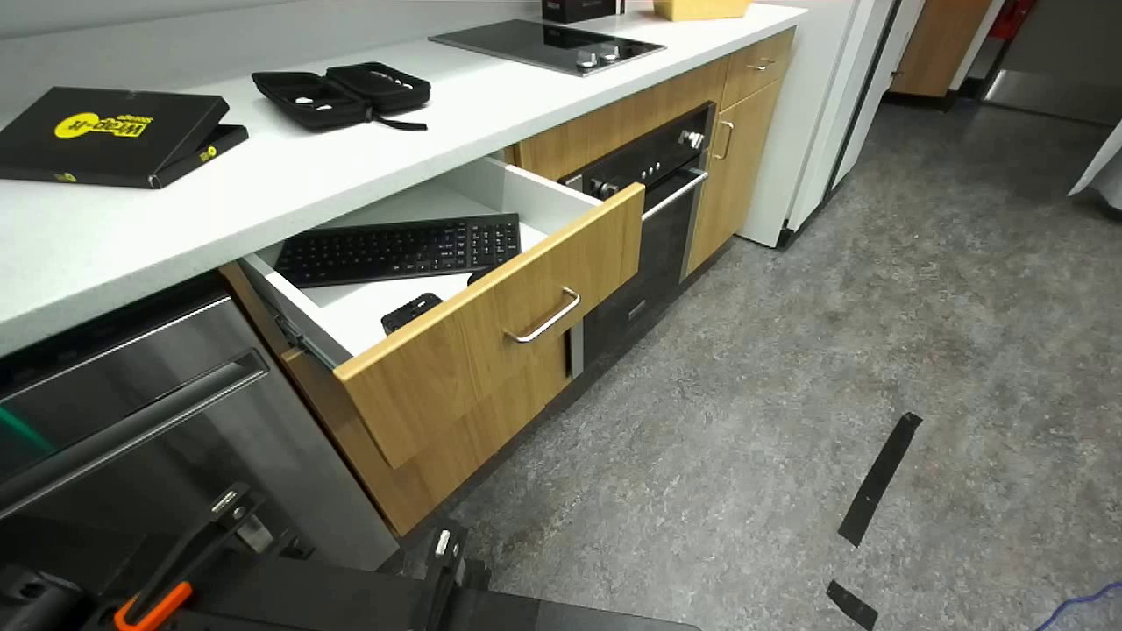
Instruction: Close the drawer
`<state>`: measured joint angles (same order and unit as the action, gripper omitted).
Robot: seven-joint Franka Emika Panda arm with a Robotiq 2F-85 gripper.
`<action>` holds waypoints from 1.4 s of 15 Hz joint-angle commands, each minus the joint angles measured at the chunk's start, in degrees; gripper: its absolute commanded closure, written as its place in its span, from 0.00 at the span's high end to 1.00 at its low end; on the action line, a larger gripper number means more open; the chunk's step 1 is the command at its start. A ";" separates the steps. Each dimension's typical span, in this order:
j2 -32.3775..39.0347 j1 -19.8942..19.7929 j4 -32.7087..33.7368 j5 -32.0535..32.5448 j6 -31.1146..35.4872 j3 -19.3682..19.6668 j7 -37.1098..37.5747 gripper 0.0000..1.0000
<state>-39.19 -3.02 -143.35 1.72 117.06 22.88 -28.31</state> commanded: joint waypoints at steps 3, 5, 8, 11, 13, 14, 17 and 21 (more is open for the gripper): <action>16.84 -1.79 -3.92 0.17 19.35 -0.43 1.75 1.00; 24.12 -2.39 -4.04 -0.62 24.97 -0.38 2.17 1.00; 31.01 -2.91 -1.72 -4.66 24.89 -0.48 1.58 1.00; 29.73 -4.61 -4.10 -2.67 26.03 -2.67 1.44 1.00; 29.22 -4.63 -4.09 -2.65 26.04 -2.99 1.46 1.00; 29.01 -4.65 -4.09 -2.65 26.04 -2.99 1.46 1.00; 34.03 -5.37 -3.14 -1.08 30.66 -4.27 6.39 1.00; 44.83 -7.24 -0.43 1.54 39.34 -5.94 15.78 1.00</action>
<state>-3.39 -8.00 -147.11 0.79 150.44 18.99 -19.33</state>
